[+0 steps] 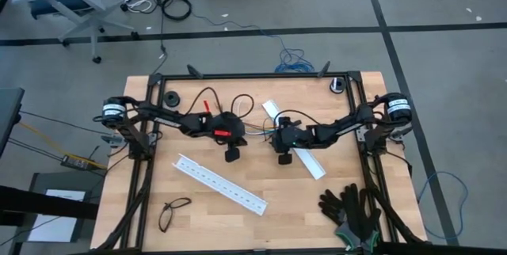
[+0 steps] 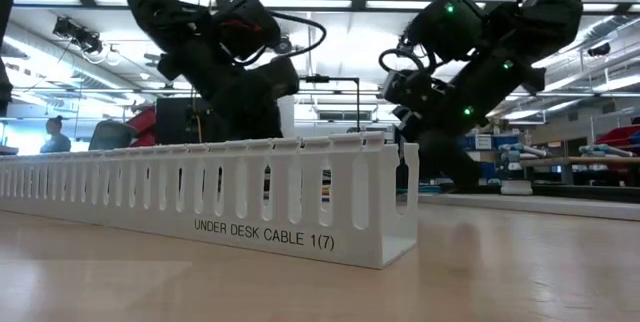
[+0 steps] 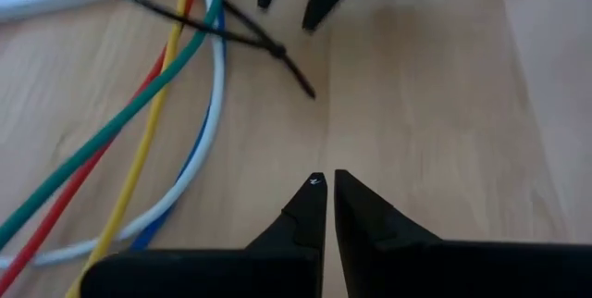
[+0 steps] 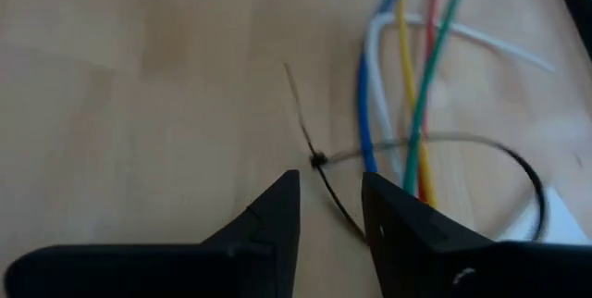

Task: Ziptie cables
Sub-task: Wrap the cable wire in the zip tie

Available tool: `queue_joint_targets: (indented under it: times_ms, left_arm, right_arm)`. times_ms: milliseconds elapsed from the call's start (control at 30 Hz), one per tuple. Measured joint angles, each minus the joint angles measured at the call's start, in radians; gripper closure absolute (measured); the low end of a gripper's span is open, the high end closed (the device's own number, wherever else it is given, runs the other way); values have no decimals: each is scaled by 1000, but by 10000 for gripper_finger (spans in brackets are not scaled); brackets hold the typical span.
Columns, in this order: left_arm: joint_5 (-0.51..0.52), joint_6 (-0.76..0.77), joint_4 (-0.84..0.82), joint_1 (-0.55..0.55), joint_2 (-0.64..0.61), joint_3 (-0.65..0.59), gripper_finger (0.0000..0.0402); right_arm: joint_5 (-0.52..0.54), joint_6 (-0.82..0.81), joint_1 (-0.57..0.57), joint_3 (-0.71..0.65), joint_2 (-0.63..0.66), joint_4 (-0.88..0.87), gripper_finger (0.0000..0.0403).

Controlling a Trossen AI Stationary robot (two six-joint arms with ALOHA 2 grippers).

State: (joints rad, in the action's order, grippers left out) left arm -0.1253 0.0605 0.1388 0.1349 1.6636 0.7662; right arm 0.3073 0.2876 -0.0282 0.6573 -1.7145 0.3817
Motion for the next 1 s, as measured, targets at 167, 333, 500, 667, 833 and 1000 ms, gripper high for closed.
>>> queue_joint_targets:
  times_ms: [167, 333, 500, 667, 833, 1000]
  left_arm:
    - [0, 0, 54, -5, 0, -6, 401]
    - [0, 1, 100, -5, 0, -6, 401]
    - [0, 27, 121, -5, 0, -6, 401]
    - [0, 30, 131, -5, 1, -6, 402]
    - [4, 56, 124, -5, 1, -6, 401]
    - [37, 48, 148, -13, -5, -6, 401]
  right_arm:
    - [-24, 21, 24, -3, -18, -11, 307]
    - [-66, 32, 56, -2, -38, 14, 319]
    - [-165, 62, 81, 9, -75, 52, 335]
    - [-188, 34, 97, 52, -144, 50, 387]
    - [-188, -69, 104, 48, -119, 81, 401]
    - [-182, -144, 102, 8, -11, 137, 403]
